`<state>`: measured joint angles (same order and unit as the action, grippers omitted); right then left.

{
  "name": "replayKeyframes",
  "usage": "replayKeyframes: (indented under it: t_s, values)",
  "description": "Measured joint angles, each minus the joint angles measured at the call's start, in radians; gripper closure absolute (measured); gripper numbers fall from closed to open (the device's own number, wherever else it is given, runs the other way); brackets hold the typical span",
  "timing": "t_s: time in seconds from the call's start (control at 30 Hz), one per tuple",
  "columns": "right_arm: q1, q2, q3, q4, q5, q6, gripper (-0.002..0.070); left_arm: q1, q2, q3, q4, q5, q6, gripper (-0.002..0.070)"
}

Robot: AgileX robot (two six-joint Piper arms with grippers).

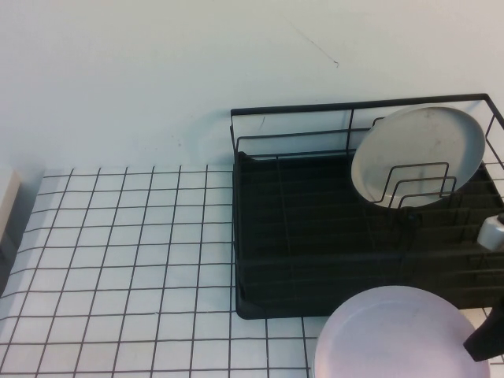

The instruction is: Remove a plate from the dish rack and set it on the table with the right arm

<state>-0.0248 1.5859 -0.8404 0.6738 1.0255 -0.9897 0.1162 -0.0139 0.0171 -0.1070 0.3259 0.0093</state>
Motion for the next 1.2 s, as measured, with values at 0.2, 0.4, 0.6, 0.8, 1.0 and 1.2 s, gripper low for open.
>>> replayKeyframes:
  t_s: [0.2, 0.4, 0.6, 0.8, 1.0, 1.2]
  values:
    - [0.000, 0.000, -0.142, -0.089, 0.149, 0.121, 0.0365, 0.000, 0.000, 0.000, 0.000, 0.000, 0.000, 0.0678]
    - [0.000, -0.092, -0.193, -0.137, 0.161, 0.182, 0.0499, 0.000, 0.000, 0.000, 0.000, 0.000, 0.000, 0.0678]
    - [0.000, -0.347, -0.149, -0.051, 0.165, 0.099, 0.0658, 0.000, 0.000, 0.000, 0.000, 0.000, 0.000, 0.0678]
    - [0.000, -0.623, -0.001, 0.101, 0.020, -0.027, 0.0674, 0.000, 0.000, 0.000, 0.000, 0.000, 0.000, 0.0678]
    - [0.000, -0.876, 0.155, 0.208, -0.063, -0.151, 0.0677, 0.000, 0.000, 0.000, 0.000, 0.000, 0.000, 0.0678]
    - [0.000, -1.058, 0.215, 0.209, 0.024, -0.169, 0.0678, 0.000, 0.000, 0.000, 0.000, 0.000, 0.000, 0.0678]
